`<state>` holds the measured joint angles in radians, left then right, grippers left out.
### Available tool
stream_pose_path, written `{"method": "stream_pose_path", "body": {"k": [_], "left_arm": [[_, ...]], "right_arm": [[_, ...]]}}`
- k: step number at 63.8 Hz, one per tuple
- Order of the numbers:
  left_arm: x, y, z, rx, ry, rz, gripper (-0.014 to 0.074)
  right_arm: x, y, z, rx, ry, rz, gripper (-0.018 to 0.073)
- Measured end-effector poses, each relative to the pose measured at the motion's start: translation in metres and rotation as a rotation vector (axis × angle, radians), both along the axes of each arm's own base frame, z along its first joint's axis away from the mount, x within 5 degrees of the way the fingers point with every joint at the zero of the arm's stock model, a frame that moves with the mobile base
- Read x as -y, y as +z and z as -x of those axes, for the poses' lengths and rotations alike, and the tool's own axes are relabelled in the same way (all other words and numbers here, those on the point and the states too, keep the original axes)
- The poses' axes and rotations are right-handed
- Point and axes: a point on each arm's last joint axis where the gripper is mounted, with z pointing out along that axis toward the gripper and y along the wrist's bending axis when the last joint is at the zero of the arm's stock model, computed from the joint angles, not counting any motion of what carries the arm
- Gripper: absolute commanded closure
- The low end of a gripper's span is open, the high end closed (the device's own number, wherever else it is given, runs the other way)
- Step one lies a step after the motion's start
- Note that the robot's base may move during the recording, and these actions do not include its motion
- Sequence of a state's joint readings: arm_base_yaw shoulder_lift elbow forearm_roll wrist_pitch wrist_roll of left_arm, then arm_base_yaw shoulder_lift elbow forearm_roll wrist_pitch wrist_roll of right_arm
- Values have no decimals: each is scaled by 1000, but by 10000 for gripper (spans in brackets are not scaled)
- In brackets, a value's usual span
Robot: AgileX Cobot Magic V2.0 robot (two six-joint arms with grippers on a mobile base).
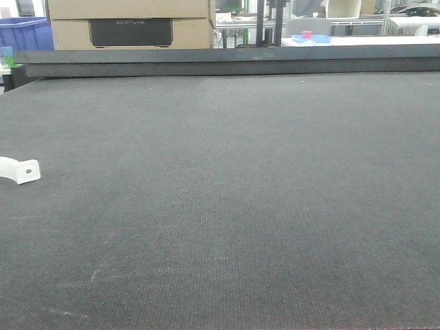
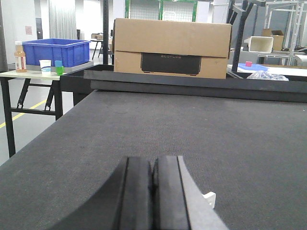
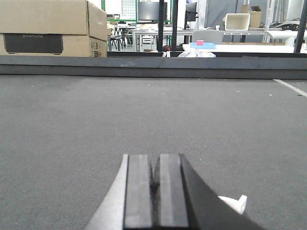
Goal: Grab PVC pipe and place in blue bin
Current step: 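Move both grippers down toward the white C-shaped pipe clamp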
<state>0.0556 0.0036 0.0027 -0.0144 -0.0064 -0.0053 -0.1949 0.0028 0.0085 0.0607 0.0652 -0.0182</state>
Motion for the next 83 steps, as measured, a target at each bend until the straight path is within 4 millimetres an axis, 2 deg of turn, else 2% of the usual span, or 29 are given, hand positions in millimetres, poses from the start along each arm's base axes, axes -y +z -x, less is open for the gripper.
{"method": "stream_pose_path", "body": {"k": [75, 83], "left_arm": [[0, 0, 0, 0, 0, 0, 707], [0, 0, 0, 0, 0, 0, 707]], "right_arm": [[0, 0, 0, 0, 0, 0, 727], [0, 4, 0, 45, -3, 9, 727]]}}
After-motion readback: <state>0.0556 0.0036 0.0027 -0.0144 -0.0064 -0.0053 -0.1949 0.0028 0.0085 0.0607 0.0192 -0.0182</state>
